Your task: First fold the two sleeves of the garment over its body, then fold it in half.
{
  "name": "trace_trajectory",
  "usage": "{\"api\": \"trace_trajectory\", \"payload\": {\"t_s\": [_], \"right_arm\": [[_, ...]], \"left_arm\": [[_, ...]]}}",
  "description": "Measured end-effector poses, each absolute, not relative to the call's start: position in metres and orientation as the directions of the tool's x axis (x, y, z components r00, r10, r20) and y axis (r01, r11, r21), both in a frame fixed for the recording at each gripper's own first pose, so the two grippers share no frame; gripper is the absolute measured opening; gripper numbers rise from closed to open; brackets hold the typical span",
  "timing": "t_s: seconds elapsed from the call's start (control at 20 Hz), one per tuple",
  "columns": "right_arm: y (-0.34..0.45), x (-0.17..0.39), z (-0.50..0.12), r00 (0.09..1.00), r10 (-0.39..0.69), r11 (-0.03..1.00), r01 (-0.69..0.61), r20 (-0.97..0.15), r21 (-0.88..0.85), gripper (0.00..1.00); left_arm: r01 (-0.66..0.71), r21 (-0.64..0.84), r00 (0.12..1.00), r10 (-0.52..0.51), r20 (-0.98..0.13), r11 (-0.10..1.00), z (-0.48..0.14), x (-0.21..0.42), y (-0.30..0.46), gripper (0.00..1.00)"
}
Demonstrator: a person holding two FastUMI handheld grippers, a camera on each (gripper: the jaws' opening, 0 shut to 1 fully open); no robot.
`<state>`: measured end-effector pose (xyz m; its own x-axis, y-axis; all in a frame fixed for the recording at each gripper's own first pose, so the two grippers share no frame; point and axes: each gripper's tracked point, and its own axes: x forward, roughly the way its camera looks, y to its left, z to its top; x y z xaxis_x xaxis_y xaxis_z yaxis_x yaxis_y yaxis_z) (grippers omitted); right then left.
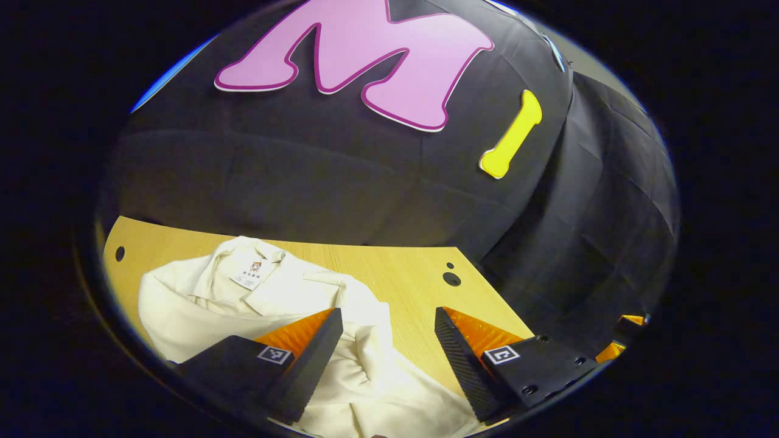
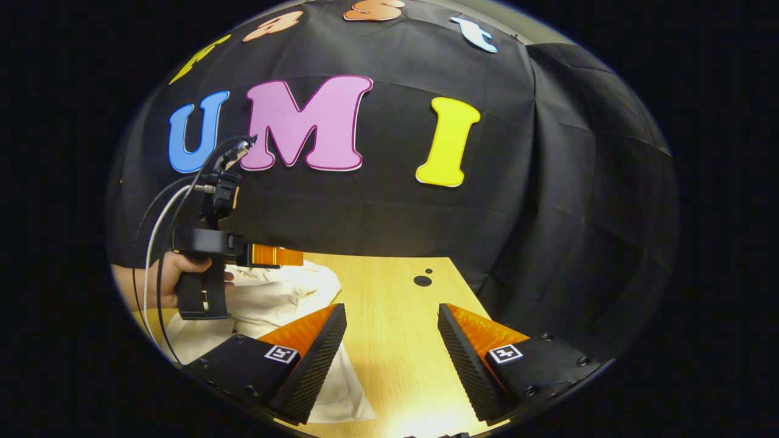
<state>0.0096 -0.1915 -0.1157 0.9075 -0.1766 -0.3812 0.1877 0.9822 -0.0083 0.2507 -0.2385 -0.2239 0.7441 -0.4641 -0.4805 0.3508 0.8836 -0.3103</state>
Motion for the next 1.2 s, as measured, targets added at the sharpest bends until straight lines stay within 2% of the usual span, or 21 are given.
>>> {"api": "trace_trajectory", "payload": {"t_s": [0.15,0.3,0.4,0.55,0.75,0.95,1.0,1.05,1.1,1.2], "right_arm": [[-0.179,0.010,-0.141,0.892,-0.130,0.990,0.144,-0.432,-0.001,0.97],[-0.150,-0.004,-0.191,0.824,-0.020,0.997,0.056,-0.566,0.045,0.97],[-0.138,-0.031,-0.228,0.729,0.027,0.999,-0.002,-0.684,0.037,0.97],[-0.128,-0.046,-0.256,0.658,0.069,0.996,-0.005,-0.750,0.088,0.98],[-0.114,-0.079,-0.298,0.536,0.112,0.985,0.053,-0.837,0.166,0.98],[-0.122,-0.087,-0.322,0.497,0.069,0.991,0.065,-0.865,0.116,0.96],[-0.124,-0.089,-0.326,0.490,0.066,0.990,0.076,-0.869,0.118,0.96],[-0.126,-0.090,-0.329,0.483,0.060,0.989,0.091,-0.874,0.117,0.97],[-0.126,-0.089,-0.334,0.477,0.058,0.988,0.101,-0.877,0.120,0.96],[-0.122,-0.093,-0.341,0.457,0.071,0.986,0.101,-0.887,0.131,0.96]], "left_arm": [[0.367,-0.165,0.775,-0.399,-0.490,0.915,-0.216,0.219,-0.193,0.96],[0.327,-0.086,0.785,-0.321,-0.530,0.941,-0.217,0.163,-0.131,0.96],[0.271,-0.096,0.768,-0.275,-0.579,0.958,-0.225,0.117,-0.092,0.96],[0.179,-0.050,0.729,-0.167,-0.663,0.983,-0.252,0.043,-0.023,0.96],[0.113,0.052,0.628,-0.031,-0.778,0.992,-0.304,-0.053,0.051,0.96],[0.073,0.028,0.501,-0.012,-0.865,0.997,-0.349,-0.116,0.073,0.96],[0.045,0.011,0.486,-0.012,-0.874,0.999,-0.355,-0.123,0.076,0.96],[0.022,-0.009,0.475,-0.018,-0.880,1.000,-0.361,-0.127,0.076,0.91],[0.008,-0.025,0.466,-0.026,-0.884,1.000,-0.365,-0.128,0.074,0.96],[-0.011,-0.041,0.447,-0.032,-0.894,0.999,-0.373,-0.129,0.069,0.95]]}}
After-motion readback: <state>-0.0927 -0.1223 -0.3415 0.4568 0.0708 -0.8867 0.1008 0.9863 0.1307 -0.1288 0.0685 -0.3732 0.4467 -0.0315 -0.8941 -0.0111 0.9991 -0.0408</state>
